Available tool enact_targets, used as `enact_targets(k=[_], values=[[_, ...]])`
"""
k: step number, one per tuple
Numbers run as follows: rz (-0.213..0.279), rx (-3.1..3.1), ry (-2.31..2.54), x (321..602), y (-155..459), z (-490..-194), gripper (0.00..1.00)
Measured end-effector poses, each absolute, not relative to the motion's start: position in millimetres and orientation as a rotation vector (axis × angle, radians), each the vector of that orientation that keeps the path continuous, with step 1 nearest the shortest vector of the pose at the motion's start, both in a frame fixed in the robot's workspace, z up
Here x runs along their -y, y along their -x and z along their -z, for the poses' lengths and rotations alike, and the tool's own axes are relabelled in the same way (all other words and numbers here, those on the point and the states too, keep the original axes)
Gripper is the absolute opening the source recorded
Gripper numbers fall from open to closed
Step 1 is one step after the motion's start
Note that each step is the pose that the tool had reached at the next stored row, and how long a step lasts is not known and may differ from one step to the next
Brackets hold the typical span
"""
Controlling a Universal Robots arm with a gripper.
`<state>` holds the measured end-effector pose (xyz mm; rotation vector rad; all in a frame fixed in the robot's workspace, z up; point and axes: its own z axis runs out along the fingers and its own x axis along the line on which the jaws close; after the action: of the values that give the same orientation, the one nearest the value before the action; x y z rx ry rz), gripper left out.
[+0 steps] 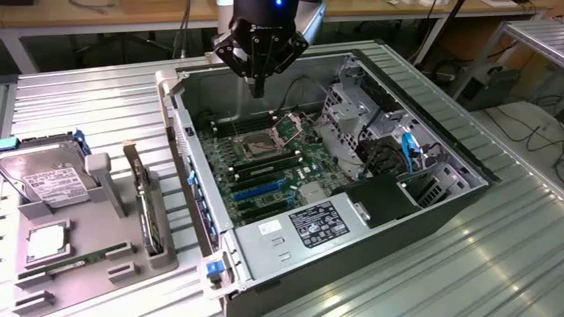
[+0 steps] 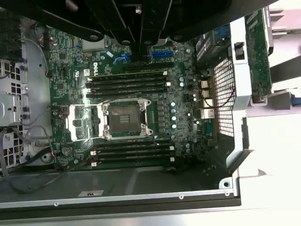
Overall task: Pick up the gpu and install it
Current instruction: 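Reach for the gpu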
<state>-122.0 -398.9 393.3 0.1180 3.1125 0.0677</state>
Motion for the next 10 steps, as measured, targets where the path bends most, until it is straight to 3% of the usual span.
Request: enact_targets(k=[10], values=[[-0.068,-3.112,-0.118,398.9,122.0,-393.3,0.11]])
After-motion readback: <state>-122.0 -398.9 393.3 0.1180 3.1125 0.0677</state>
